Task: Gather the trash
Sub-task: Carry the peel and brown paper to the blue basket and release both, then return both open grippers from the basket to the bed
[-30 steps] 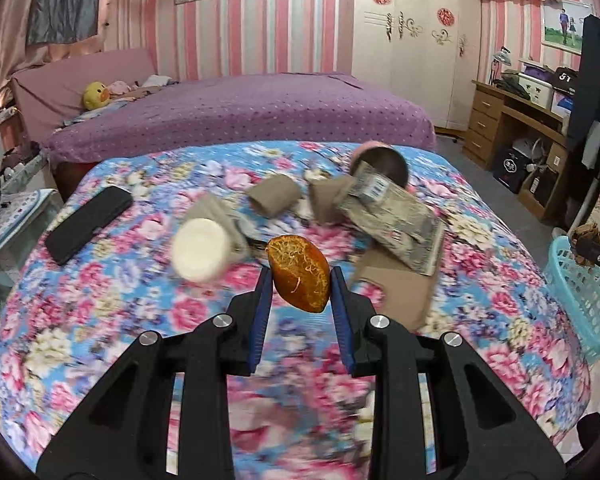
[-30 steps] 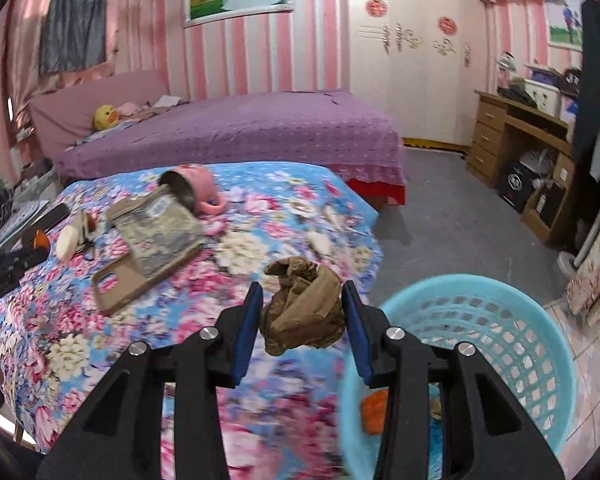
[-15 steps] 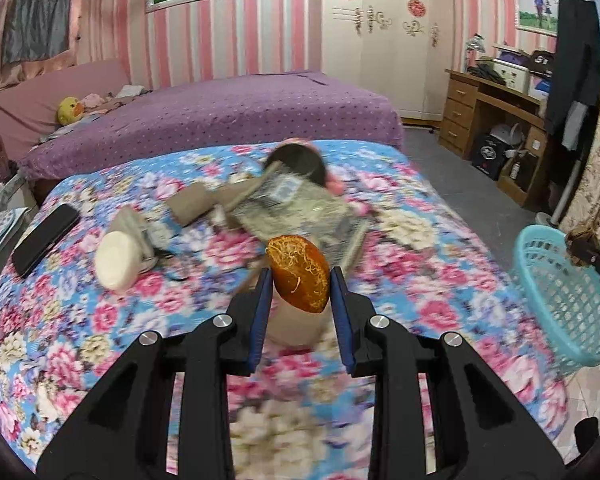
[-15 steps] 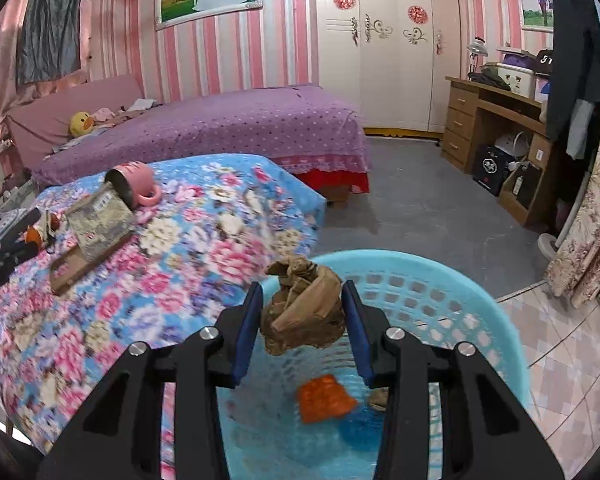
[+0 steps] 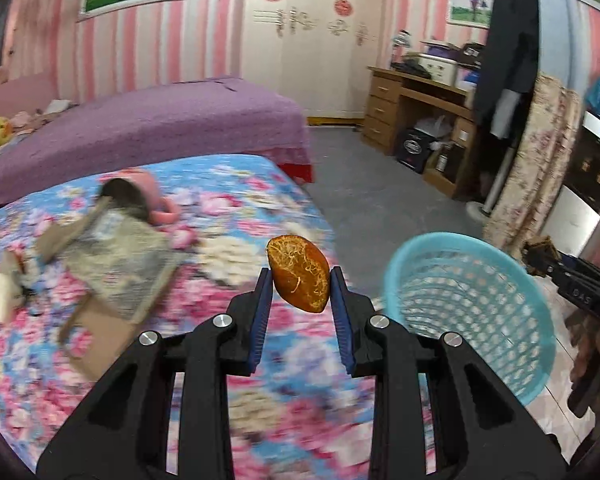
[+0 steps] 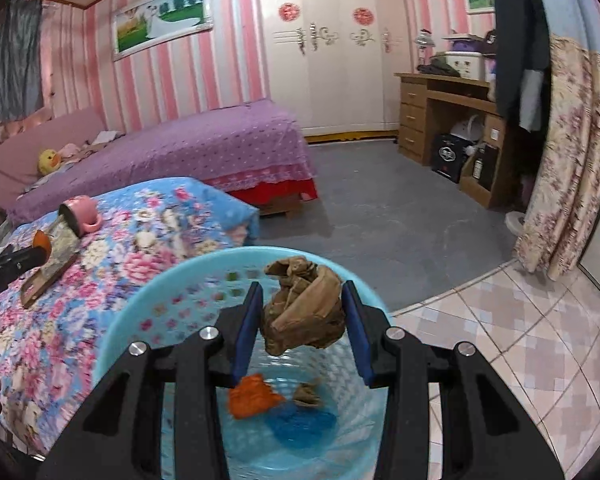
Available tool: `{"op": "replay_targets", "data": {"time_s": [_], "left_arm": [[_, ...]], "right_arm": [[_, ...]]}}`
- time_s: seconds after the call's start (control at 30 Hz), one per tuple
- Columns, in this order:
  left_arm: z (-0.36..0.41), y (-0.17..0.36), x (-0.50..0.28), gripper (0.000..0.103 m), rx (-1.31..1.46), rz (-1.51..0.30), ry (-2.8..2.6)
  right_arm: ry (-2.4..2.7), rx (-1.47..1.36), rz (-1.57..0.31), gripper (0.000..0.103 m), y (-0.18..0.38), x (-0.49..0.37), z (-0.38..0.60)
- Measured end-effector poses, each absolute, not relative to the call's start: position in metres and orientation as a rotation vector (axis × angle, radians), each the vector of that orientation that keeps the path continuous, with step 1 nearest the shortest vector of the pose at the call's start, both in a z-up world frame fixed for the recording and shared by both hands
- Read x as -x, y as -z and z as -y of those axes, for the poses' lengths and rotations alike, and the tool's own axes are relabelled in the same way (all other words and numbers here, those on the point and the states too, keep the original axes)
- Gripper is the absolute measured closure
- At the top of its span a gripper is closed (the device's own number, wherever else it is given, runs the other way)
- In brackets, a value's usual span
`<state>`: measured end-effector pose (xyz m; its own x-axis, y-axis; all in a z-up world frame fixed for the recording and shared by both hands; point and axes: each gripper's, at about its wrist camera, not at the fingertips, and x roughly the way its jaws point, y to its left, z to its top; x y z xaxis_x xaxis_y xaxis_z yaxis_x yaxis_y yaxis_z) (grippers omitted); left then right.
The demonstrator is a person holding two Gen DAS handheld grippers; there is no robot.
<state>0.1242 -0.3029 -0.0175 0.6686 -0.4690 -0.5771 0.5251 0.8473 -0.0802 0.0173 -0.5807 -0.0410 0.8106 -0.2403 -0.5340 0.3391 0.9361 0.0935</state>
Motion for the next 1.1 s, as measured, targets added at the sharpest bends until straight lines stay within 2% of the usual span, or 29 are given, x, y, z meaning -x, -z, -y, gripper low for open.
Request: {"op": "replay_targets", "data": {"time_s": [0.47,0.5,0.57,0.6,0.63,0.8,1.03,1.07,1.1], "left_arm": [[0.410,0.052,-0.094,0.074,-0.217,-0.670,0.683],[0.412,0.052,-0.093,0.071,-0.217,-0.666,0.683],[0.412,0.049,-0.092,0.050,-0.219,-0.649,0.676],[0.411,0.047,-0.091,0.035,-0.221,-0.634,0.660],[0.410,0.045,-0.091,0.025,-0.227,-0.622,0.644],[0.391,0.033,-0.093,0.011,-0.252,-0.561,0.559],[0.355,0.026,-0.106,0.009,-0.220,-0.559,0.500],[0.350,0.025,-0.107,0.009,-0.214,-0.561,0.492],[0.345,0.025,-0.109,0.008,-0.205,-0.565,0.487]], "right_arm": [[0.347,-0.196,-0.555,0.062,0.054,0.001,0.605],[0.346,-0.197,-0.552,0.062,0.053,0.001,0.605],[0.338,-0.193,-0.547,0.062,0.052,0.000,0.602],[0.336,-0.190,-0.548,0.062,0.052,-0.001,0.601],[0.333,-0.187,-0.551,0.062,0.053,-0.001,0.600],[0.324,-0.168,-0.561,0.062,0.054,-0.003,0.595],[0.317,-0.141,-0.560,0.062,0.053,-0.009,0.582],[0.314,-0.144,-0.558,0.059,0.052,-0.011,0.579],[0.314,-0.145,-0.556,0.047,0.052,-0.012,0.578]]}}
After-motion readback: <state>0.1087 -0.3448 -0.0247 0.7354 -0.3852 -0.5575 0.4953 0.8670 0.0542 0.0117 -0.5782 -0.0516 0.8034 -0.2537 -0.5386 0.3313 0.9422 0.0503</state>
